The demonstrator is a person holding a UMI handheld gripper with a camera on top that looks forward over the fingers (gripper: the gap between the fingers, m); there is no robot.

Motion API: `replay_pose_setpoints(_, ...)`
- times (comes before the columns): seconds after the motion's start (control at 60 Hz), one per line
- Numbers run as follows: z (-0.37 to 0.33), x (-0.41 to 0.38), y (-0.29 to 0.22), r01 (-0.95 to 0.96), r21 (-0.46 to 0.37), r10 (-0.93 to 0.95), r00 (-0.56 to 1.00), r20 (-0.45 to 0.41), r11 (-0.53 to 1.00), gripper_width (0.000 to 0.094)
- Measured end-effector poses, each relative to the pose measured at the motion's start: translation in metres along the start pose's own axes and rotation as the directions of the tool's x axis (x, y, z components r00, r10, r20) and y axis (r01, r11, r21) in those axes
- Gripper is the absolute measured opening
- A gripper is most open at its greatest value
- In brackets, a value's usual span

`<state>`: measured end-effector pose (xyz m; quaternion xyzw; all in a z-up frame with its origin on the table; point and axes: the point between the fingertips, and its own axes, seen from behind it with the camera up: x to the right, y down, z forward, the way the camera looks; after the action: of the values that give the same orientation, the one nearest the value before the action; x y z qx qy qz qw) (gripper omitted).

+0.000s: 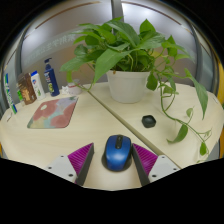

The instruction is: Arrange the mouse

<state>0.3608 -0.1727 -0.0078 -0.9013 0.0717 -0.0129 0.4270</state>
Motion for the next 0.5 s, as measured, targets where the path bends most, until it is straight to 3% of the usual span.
replay_pose_setpoints(0.083, 0.005, 0.010, -0.002, 0.032, 0.004, -0.032, 0.998, -0.059, 0.999, 0.0593)
replay_pose_setpoints(0.133, 0.007, 0.006, -0.004, 0.026, 0.015, -0.026, 0.998, -0.049, 1.000, 0.0504)
replay_pose_setpoints(0.317, 0.007, 0.009, -0.005, 0.014, 0.002, -0.014, 0.994, -0.106, 1.000, 0.0396)
replay_pose_setpoints(0.5, -0.005, 0.001, -0.029, -0.001, 0.030, 0.007, 0.980, -0.198, 1.000, 0.0384)
